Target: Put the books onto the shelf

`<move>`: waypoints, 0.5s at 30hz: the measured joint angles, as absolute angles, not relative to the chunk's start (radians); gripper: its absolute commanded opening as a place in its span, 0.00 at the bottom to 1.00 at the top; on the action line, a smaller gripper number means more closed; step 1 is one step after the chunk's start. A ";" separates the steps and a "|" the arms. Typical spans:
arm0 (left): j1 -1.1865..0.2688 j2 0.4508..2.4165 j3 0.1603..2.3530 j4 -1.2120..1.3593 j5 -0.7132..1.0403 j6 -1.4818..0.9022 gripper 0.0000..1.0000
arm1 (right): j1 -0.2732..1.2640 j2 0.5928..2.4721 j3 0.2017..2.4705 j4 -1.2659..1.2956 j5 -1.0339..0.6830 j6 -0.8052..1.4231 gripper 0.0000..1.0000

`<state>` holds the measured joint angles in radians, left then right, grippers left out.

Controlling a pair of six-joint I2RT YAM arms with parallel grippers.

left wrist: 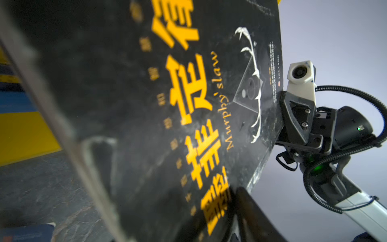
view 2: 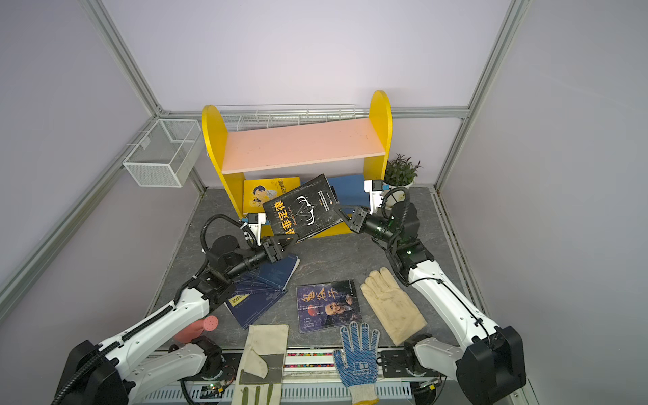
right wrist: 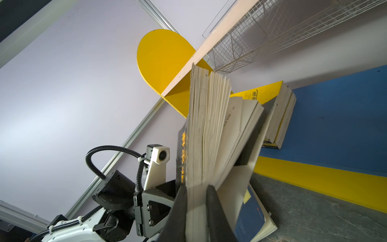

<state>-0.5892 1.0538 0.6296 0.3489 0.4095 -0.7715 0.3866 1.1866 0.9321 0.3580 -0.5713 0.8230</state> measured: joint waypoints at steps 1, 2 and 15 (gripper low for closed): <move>-0.587 1.052 0.630 0.355 0.417 -0.770 0.15 | 0.383 1.190 0.930 0.356 -0.551 0.820 0.06; -0.587 1.044 0.632 0.363 0.427 -0.768 0.11 | 0.376 1.196 0.929 0.345 -0.526 0.816 0.07; -0.600 0.983 0.622 0.250 0.363 -0.734 0.00 | 0.341 1.202 0.929 0.170 -0.472 0.747 0.67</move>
<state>-0.5999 0.9833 0.6216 0.2501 0.3626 -0.7338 0.3408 1.2022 0.9295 0.1696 -0.4717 0.7471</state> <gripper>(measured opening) 0.143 0.665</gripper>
